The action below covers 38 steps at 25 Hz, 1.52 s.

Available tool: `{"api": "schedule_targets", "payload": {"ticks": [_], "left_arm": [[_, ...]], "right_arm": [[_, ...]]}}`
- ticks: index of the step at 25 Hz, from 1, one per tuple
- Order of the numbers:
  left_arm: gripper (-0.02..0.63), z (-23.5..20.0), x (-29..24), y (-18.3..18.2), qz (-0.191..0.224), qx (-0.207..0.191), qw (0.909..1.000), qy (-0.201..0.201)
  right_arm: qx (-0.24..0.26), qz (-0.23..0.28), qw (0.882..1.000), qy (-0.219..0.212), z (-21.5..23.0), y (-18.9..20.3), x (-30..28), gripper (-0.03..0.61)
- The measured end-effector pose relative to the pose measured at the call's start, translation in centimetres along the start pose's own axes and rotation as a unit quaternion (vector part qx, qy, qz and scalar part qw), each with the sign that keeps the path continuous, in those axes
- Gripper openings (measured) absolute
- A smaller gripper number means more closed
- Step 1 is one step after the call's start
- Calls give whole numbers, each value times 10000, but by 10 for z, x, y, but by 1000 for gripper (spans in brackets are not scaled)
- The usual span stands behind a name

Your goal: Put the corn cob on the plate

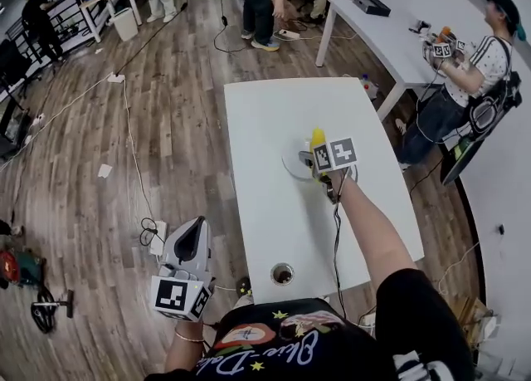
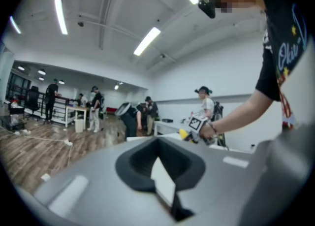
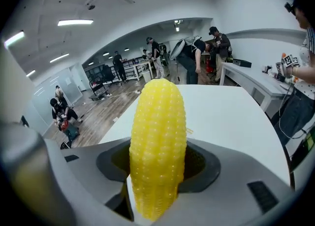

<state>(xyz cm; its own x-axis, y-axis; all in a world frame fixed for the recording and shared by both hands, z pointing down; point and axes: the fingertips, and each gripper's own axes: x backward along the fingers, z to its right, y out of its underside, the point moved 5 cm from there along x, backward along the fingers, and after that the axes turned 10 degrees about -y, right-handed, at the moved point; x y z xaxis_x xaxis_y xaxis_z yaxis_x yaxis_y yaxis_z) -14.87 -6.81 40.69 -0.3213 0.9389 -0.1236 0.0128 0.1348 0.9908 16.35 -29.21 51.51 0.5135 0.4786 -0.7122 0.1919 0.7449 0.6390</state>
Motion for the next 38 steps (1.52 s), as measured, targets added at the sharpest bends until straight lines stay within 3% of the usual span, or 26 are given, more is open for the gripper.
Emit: {"api": "schedule_targets", "payload": {"ticks": [4,10,16,21,28,38], "left_arm": [[-14,-18,-5,5,-101,92,9996,-232],[-14,-24,-26,14,-273,171,9992,-218],[-14,-31,-42,12,-290,167,9993,-185],[-14,-39,-42,16,-387,237,9986,-275],[-14,-49,-41,19,-426,241,9980,-402],[-14,-47,-38,18,-395,214,9982,-401]], "right_arm": [[-64,-370,9993,-61,14,-4,-24,245],[386,-1330,9903,64,30,0,-51,245],[416,-1687,9848,-66,32,2,-71,245],[352,-1716,9845,-68,35,4,-79,245],[209,-1365,9904,-6,37,4,-79,245],[422,-937,9946,113,30,11,-80,247]]}}
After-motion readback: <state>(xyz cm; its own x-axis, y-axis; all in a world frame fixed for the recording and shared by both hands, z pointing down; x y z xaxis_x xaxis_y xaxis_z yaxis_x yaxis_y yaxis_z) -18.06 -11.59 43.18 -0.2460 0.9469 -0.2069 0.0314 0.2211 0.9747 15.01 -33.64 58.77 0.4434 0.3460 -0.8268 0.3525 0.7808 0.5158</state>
